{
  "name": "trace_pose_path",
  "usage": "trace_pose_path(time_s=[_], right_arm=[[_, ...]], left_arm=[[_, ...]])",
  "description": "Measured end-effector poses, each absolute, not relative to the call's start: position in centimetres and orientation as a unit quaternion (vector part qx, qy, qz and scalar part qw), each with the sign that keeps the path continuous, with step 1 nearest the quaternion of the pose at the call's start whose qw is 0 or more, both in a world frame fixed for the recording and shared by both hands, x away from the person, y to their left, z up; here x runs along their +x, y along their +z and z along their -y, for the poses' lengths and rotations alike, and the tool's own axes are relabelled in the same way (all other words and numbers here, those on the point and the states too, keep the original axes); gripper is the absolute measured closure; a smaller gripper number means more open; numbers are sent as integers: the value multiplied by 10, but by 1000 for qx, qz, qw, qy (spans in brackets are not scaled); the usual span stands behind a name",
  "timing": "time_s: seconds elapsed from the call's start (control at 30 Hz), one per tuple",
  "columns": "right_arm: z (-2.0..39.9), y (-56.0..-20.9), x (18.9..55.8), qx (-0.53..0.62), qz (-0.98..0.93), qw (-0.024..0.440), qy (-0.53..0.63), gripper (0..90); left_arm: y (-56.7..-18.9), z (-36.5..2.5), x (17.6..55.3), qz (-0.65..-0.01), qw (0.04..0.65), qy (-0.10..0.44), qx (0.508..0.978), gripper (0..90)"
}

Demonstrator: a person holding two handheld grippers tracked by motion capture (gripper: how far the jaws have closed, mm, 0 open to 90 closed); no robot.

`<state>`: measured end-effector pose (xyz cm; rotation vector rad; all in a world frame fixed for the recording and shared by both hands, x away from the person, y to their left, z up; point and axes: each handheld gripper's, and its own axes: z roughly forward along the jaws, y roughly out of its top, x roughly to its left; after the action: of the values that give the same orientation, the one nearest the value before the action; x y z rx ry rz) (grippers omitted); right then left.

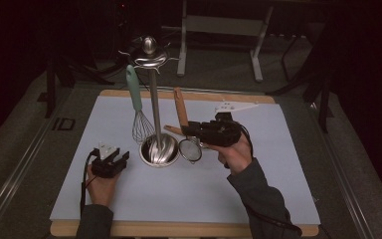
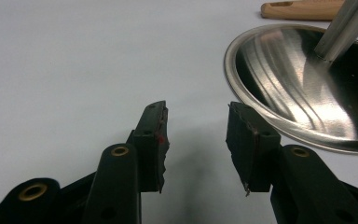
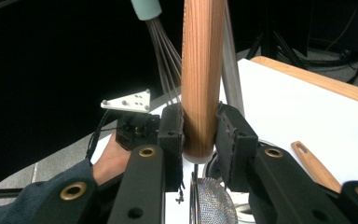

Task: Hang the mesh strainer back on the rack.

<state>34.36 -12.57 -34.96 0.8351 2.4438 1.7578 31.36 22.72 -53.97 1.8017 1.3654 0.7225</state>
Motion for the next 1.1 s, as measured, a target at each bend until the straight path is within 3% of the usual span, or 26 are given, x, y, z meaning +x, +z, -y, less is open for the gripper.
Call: trace_pose_path(time_s=[1.1], right_arm=[[119, -309, 329, 198, -768, 13, 609, 733]], left_arm=[[-540, -227, 314, -533, 373, 283, 705, 583]])
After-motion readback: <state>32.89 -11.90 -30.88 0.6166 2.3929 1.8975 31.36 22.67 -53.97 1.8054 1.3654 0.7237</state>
